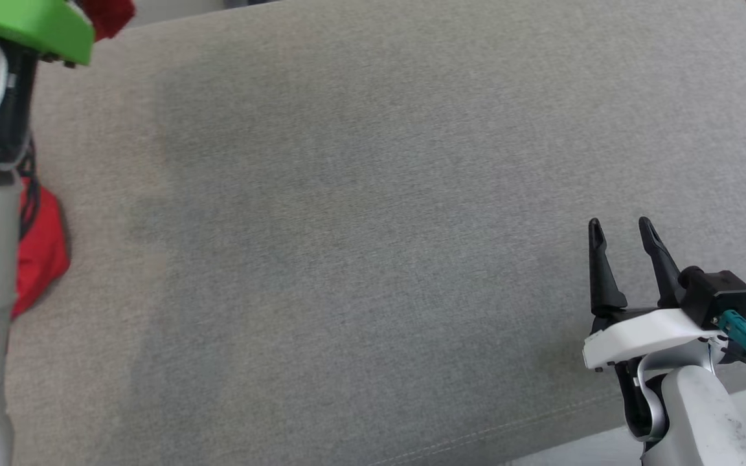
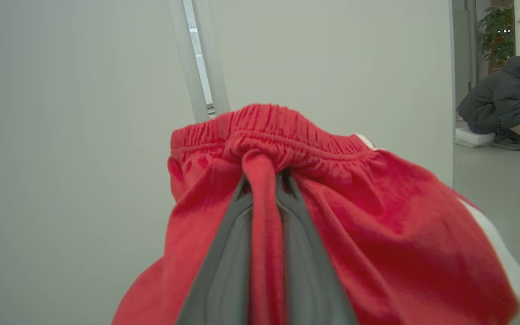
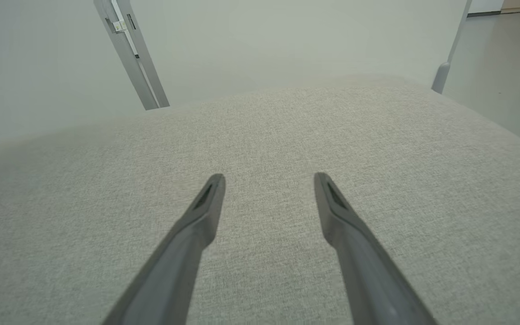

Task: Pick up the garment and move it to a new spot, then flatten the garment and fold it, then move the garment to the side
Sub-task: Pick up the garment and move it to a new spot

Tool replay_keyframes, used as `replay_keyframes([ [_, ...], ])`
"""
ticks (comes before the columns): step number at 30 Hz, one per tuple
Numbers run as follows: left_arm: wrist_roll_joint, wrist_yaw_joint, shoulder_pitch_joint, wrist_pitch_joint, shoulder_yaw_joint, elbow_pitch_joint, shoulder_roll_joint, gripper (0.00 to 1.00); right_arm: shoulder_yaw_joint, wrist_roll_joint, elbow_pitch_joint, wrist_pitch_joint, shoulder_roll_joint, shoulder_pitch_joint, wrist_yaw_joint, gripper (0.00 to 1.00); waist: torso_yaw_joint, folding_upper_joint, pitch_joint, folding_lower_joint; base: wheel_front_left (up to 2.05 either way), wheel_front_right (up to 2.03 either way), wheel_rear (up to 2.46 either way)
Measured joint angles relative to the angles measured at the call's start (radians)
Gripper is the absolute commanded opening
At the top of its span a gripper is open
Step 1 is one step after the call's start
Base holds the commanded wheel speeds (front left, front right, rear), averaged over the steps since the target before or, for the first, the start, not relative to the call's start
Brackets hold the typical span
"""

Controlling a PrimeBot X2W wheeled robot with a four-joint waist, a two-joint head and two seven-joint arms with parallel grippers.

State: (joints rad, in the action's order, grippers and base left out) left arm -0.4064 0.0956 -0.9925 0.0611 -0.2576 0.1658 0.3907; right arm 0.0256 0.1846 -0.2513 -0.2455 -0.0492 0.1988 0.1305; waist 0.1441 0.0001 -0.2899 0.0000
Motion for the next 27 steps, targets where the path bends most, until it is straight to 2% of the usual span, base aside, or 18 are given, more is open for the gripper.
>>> replay_keyframes([
  [5, 0.020, 0.007, 0.010, 0.009, -0.094, -0.014, -0.067, 0.00, -0.010, 0.028, -0.026, -0.012, -0.001, 0.011, 0.000, 1.00, 0.075, 0.0000, -0.009, 0.0000, 0.00, 0.00, 0.00],
  [13, 0.024, 0.011, 0.138, -0.030, -0.207, 0.116, -0.135, 0.00, -0.044, 0.070, -0.036, -0.016, -0.001, 0.030, 0.000, 1.00, 0.170, 0.0000, -0.037, 0.0000, 0.00, 0.00, 0.00],
  [19, 0.020, 0.010, 0.249, -0.089, -0.250, 0.248, -0.175, 0.00, -0.051, 0.083, -0.031, -0.016, -0.001, 0.032, 0.000, 1.00, 0.206, 0.0000, -0.064, 0.0000, 0.00, 0.00, 0.00],
  [25, 0.013, 0.018, 0.297, -0.139, -0.301, 0.378, -0.213, 0.00, -0.055, 0.079, -0.036, -0.016, 0.000, 0.032, 0.000, 1.00, 0.207, 0.0000, -0.068, 0.0000, 0.00, 0.00, 0.00],
  [26, 0.013, 0.019, 0.296, -0.155, -0.308, 0.386, -0.220, 0.44, -0.055, 0.077, -0.037, -0.017, 0.000, 0.032, 0.000, 1.00, 0.204, 0.0000, -0.064, 0.0000, 0.00, 0.00, 0.00],
  [27, 0.014, 0.019, 0.293, -0.168, -0.313, 0.393, -0.223, 0.92, -0.054, 0.076, -0.038, -0.017, 0.000, 0.032, 0.000, 1.00, 0.201, 0.0000, -0.060, 0.0000, 0.00, 0.00, 0.00],
])
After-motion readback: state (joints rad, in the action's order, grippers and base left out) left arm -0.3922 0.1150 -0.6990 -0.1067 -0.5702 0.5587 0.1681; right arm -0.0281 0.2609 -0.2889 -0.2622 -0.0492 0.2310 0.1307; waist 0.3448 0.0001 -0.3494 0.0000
